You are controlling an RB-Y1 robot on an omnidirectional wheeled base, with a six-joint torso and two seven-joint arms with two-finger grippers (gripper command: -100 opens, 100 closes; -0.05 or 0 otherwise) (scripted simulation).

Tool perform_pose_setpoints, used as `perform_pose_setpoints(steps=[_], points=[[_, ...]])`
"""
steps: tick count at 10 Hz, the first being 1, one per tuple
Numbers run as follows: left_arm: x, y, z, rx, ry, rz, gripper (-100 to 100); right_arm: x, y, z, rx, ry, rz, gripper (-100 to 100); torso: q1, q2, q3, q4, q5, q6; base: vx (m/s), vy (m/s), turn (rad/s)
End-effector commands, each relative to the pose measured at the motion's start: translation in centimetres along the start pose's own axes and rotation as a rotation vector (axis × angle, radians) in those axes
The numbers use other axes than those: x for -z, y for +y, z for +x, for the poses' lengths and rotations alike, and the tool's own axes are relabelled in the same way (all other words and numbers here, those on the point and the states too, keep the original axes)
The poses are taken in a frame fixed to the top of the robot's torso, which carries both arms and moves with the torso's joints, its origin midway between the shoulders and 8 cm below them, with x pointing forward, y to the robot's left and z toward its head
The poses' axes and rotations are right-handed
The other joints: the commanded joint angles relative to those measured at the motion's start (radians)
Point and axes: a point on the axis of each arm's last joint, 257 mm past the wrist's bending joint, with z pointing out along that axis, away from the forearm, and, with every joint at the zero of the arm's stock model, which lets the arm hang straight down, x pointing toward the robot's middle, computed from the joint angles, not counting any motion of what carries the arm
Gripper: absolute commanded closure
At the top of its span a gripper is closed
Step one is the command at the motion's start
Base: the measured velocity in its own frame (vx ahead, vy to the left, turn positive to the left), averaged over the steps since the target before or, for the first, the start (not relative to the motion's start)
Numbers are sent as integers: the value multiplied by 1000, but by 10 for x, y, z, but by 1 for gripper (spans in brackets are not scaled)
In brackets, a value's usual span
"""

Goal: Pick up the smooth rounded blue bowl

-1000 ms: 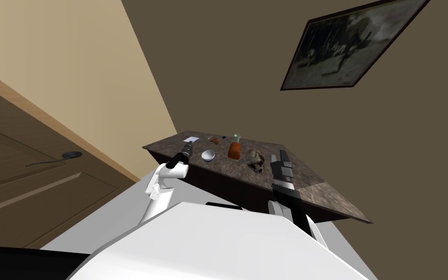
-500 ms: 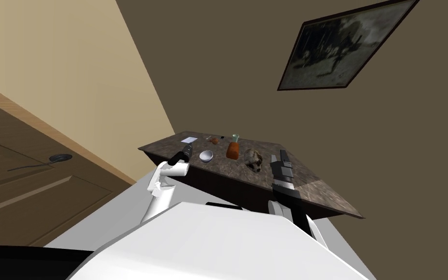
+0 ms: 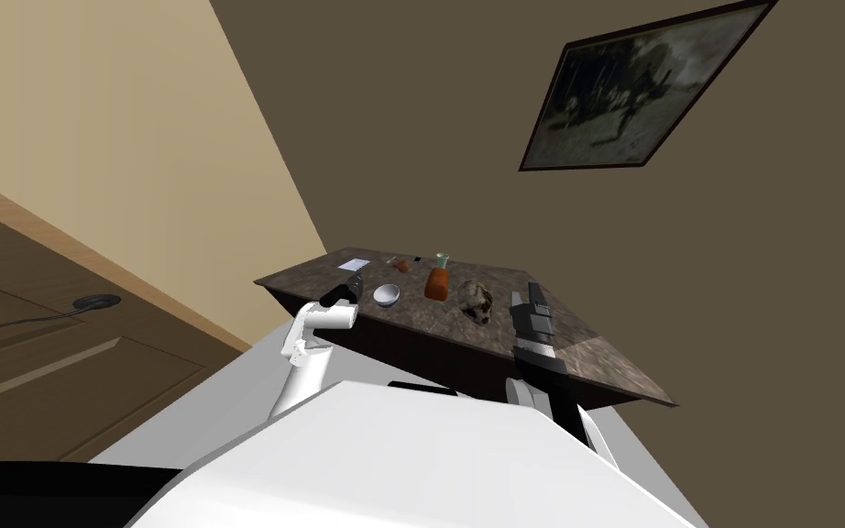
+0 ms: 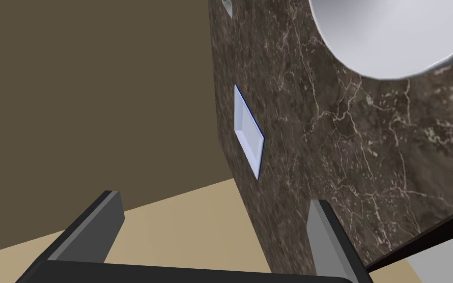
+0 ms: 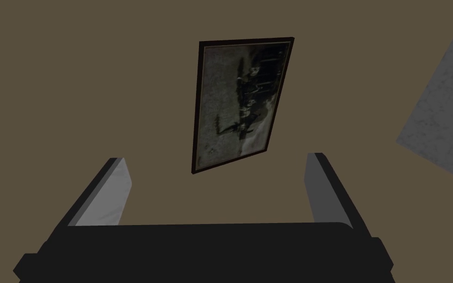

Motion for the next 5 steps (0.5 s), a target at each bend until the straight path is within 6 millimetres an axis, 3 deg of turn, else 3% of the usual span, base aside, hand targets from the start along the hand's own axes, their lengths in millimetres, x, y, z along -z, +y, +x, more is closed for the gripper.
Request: perform_pose_setpoints(steps=[1,5], points=[[-1,8,-1,2,-6,-42,-100,0,0,0,0,0,0,0,0,0,0,0,0,0,7,-12,-51],[-2,24,-1,11,-19,-136,-100,0,0,0,0,0,0,0,0,0,0,0,0,0,9,-13,-40]])
